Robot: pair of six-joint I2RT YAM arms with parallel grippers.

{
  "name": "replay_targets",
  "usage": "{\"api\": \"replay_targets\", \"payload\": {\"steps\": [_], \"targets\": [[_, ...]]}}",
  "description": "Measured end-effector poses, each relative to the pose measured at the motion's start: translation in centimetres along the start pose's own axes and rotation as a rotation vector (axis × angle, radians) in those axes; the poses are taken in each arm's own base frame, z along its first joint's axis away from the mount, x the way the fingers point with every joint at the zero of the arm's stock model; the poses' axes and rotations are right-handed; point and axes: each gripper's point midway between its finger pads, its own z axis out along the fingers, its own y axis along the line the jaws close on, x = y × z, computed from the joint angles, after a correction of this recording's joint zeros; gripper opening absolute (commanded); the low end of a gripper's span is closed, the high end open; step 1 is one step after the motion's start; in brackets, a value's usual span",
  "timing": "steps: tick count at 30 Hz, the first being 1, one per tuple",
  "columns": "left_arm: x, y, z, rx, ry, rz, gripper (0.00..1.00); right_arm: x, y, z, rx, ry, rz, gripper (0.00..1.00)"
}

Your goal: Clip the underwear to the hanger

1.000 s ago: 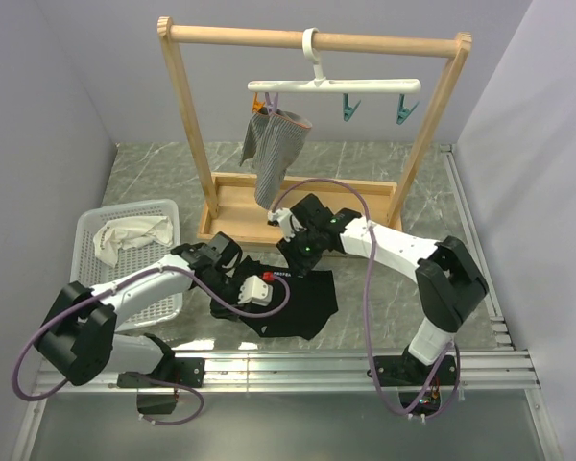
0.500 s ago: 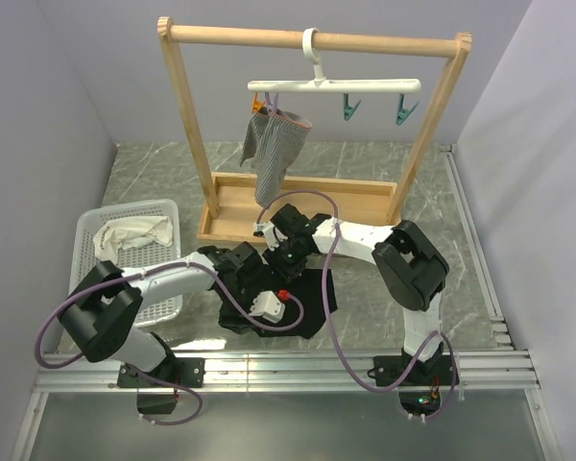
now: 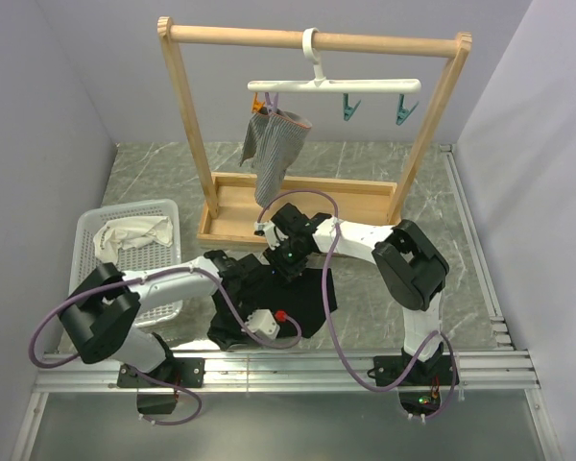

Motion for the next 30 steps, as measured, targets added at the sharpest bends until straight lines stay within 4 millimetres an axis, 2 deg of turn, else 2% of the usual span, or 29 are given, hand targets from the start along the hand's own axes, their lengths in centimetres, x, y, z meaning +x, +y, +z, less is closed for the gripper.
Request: {"api": "replay_targets", "payload": {"steps": [3,9,13,16,19,22,27,30], "targets": [[-0.6,-0.2,-1.1,-0.017,-0.014,0.015,0.57,0.0,0.0,0.0,0.0,0.0,0.001,0.35],[-3.6,1.9,-3.3,-0.15,-0.111,0.05,0.59,0.0,-0.1,0.0,0.0,-0.002,0.001,0.35],[-3.8,3.2,-2.6,-0.178,-0.115,0.038,0.6,0.1,-0.1,-0.1,0.001,-0.003,0.002,0.35],[-2.6,3.8,-1.0,-0.169,-0.076,0.021,0.6,0.2,-0.1,-0.1,0.001,-0.008,0.001,0.36],[-1.4,3.6,0.0,-0.138,-0.036,0.005,0.6,0.3,-0.2,-0.1,0.001,-0.01,0.001,0.36],[-1.4,3.3,0.1,-0.12,-0.035,0.009,0.6,0.4,-0.2,-0.2,0.001,-0.012,0.002,0.36],[-2.0,1.6,0.1,-0.076,-0.042,0.037,0.6,0.5,-0.2,-0.3,0.004,-0.015,0.001,0.37],[-3.2,0.9,-1.2,-0.092,-0.087,0.056,0.62,0.6,-0.2,-0.5,0.01,-0.013,0.001,0.4]]}}
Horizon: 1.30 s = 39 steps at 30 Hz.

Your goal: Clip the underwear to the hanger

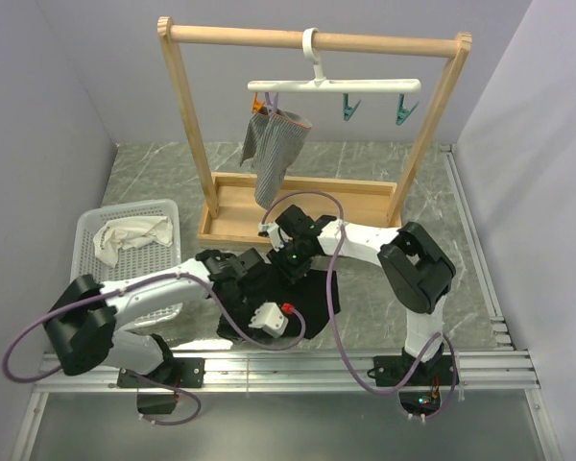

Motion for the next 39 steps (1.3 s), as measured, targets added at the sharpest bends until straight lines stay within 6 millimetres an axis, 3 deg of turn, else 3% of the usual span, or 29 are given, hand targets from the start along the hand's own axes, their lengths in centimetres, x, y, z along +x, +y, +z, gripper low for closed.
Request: {"api": "replay_targets", "payload": {"steps": [4,7,13,17,21,26,28,33,37,39], "targets": [[-3.2,0.5,-3.0,-0.097,-0.11,0.032,0.66,0.4,0.0,-0.9,0.018,0.005,0.002,0.47],[-5.4,0.4,-5.6,-0.178,-0.198,0.059,0.71,-0.1,0.4,-2.6,0.027,-0.032,-0.01,0.55],[-8.6,-0.3,-10.3,-0.345,-0.373,0.082,0.78,-3.2,2.5,-9.7,0.04,-0.254,-0.083,0.63],[-10.7,0.0,-13.7,-0.478,-0.515,0.056,0.81,-4.0,3.5,-14.4,0.069,-0.393,-0.127,0.65],[-12.6,0.5,-17.1,-0.59,-0.649,0.013,0.82,-4.5,2.8,-17.4,0.116,-0.478,-0.121,0.66],[-14.8,2.1,-21.0,-0.706,-0.788,-0.073,0.82,-3.4,0.5,-20.2,0.189,-0.538,-0.092,0.68],[-15.6,3.2,-23.0,-0.749,-0.861,-0.129,0.83,-3.3,1.3,-22.5,0.195,-0.605,-0.109,0.71],[-17.8,5.6,-27.5,-0.822,-1.022,-0.187,0.83,-3.6,4.2,-31.5,0.239,-0.913,-0.165,0.75],[-21.1,7.8,-30.7,-0.817,-1.13,-0.178,0.82,-3.8,4.7,-37.0,0.317,-1.067,-0.143,0.75],[-22.3,9.3,-32.4,-0.825,-1.181,-0.165,0.81,-4.2,4.3,-38.9,0.368,-1.113,-0.112,0.81]]}}
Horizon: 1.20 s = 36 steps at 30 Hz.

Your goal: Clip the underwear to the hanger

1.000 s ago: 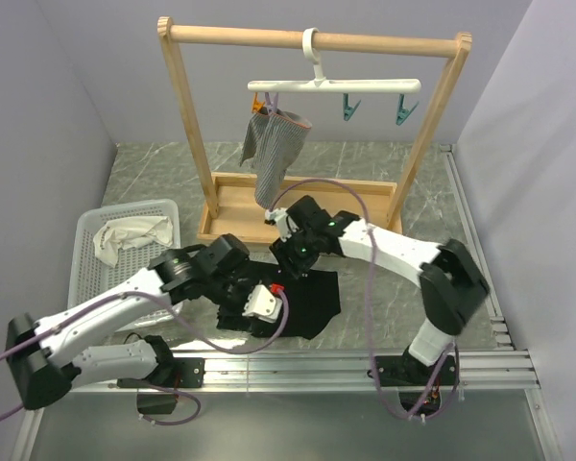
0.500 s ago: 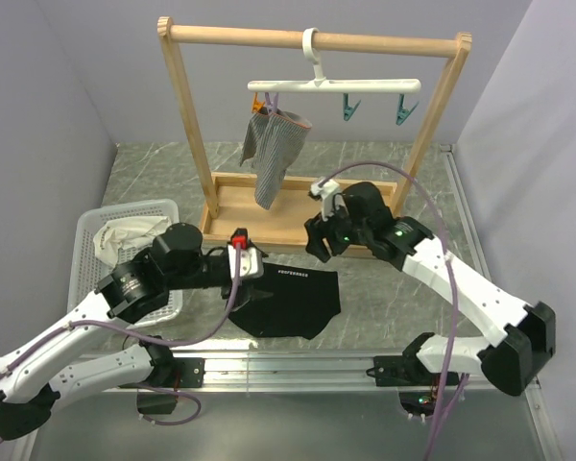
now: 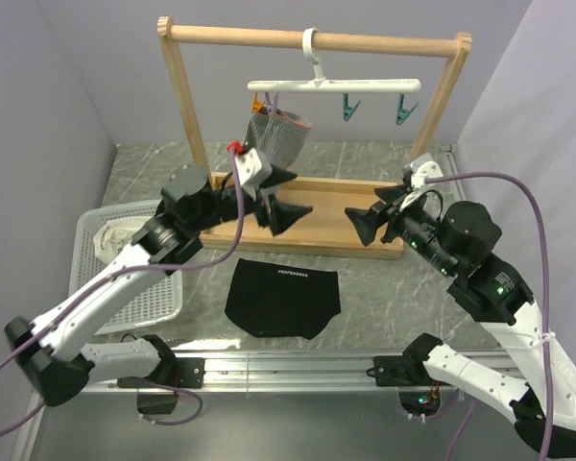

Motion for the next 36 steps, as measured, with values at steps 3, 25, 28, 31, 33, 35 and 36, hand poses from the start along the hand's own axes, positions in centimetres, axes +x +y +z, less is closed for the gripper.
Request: {"api": "replay_targets", "payload": {"steps": [3,25,28,31,33,35,36], "targets": [[-1.3,2.5,2.5,-0.015,-0.067,-0.015,0.81,-1.6,-1.2,-0.4,0.072,-0.028,0.003,0.84],[-4.2,13.3,14.5,0.128,-0.462,-0.178,0.68,-8.2,-6.1,2.4,0.219,-0.101,0.104,0.78],[-4.3,12.9,14.6,0.162,-0.482,-0.185,0.65,-8.2,-6.2,2.5,0.222,-0.099,0.107,0.78],[-4.4,12.2,14.7,0.192,-0.49,-0.184,0.61,-8.6,-6.5,2.3,0.236,-0.114,0.112,0.77],[-4.6,11.5,14.7,0.213,-0.495,-0.179,0.58,-8.8,-6.8,2.2,0.246,-0.123,0.117,0.77],[-4.8,10.7,14.8,0.234,-0.499,-0.172,0.54,-8.8,-7.0,2.2,0.253,-0.126,0.124,0.76],[-4.9,10.4,14.9,0.243,-0.501,-0.17,0.49,-8.8,-7.0,2.2,0.253,-0.127,0.13,0.75]]}}
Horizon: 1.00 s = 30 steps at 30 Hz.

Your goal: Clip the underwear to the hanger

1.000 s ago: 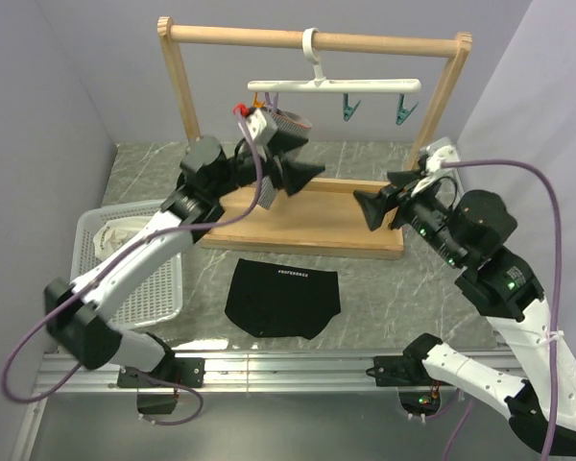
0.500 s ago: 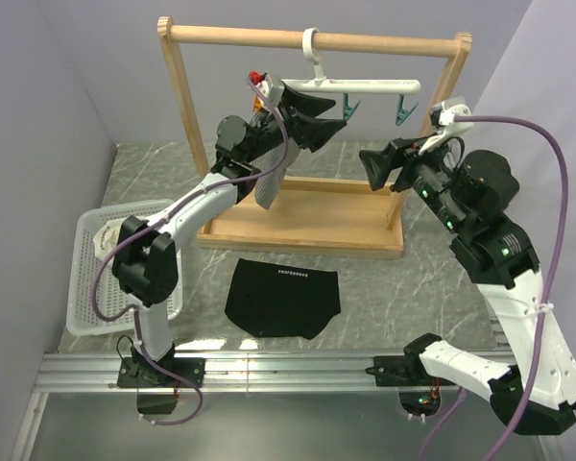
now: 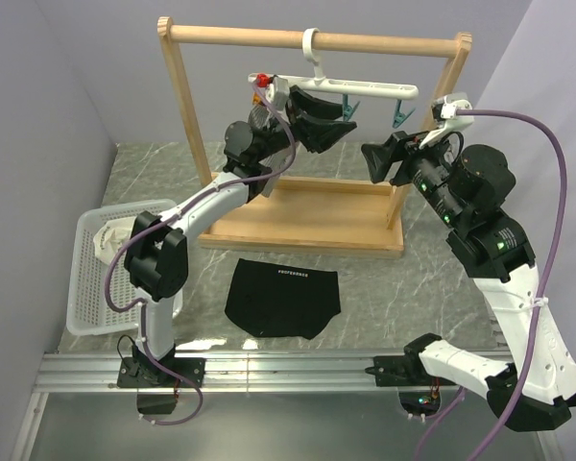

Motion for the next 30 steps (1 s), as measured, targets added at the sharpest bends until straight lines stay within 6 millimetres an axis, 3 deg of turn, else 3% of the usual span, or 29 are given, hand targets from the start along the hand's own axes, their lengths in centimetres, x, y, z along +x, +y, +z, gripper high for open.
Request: {"api": "replay_targets", "payload": {"steps": [7,10,13,24,30], "targets": [[-0.4,-1.0,1.0,0.029,-0.004,0.014,0.26,-0.8,0.0,0.3,0.008,-0.034,0.043,0.65],[0.0,-0.8,1.1,0.014,0.004,0.018,0.11,-1.7,0.0,0.8,0.017,-0.067,0.073,0.61],[0.3,-0.3,1.1,-0.011,0.012,0.035,0.02,-2.4,0.0,1.6,0.025,-0.09,0.105,0.6],[1.5,1.6,0.7,-0.191,0.033,0.111,0.0,-3.1,-0.1,4.1,0.073,-0.108,0.16,0.46],[1.4,1.5,1.2,-0.244,0.036,0.144,0.0,-3.3,0.5,4.7,0.089,-0.131,0.152,0.46]]}}
